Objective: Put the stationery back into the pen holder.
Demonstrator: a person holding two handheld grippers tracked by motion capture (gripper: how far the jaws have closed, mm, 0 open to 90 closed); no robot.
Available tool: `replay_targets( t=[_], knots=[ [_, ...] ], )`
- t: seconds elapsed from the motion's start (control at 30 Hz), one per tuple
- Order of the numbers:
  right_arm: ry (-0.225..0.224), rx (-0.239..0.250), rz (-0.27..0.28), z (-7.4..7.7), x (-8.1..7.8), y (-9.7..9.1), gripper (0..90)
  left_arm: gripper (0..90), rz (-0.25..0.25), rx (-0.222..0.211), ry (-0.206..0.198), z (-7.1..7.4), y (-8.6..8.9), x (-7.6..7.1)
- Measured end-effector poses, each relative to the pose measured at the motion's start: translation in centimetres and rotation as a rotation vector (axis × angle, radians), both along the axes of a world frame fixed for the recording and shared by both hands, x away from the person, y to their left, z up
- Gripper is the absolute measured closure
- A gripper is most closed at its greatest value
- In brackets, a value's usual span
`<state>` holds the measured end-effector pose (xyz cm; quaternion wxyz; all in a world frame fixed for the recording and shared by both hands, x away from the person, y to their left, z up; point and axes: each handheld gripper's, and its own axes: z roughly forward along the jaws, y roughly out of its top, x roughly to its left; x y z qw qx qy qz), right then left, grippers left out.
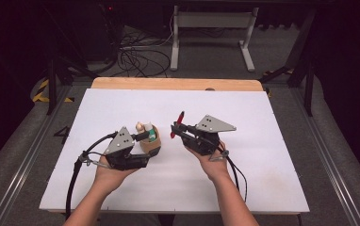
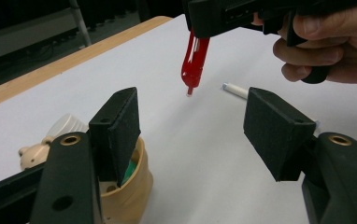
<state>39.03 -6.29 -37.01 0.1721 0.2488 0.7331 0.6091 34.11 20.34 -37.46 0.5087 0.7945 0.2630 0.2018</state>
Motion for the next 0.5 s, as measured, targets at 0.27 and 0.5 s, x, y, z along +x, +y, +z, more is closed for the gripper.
replay_targets(
  t=[0.27,0.5],
  knots=[
    [-0.012,-0.003,0.014,0.1,0.4,1.6,79.7,36.3,0.02,0.007,0.015,-0.9,1.4,-0.2],
    [-0.019,0.0,0.024,-0.3,1.0,3.0,79.7,35.8,0.022,0.006,0.022,-1.5,2.1,-0.3]
  ],
)
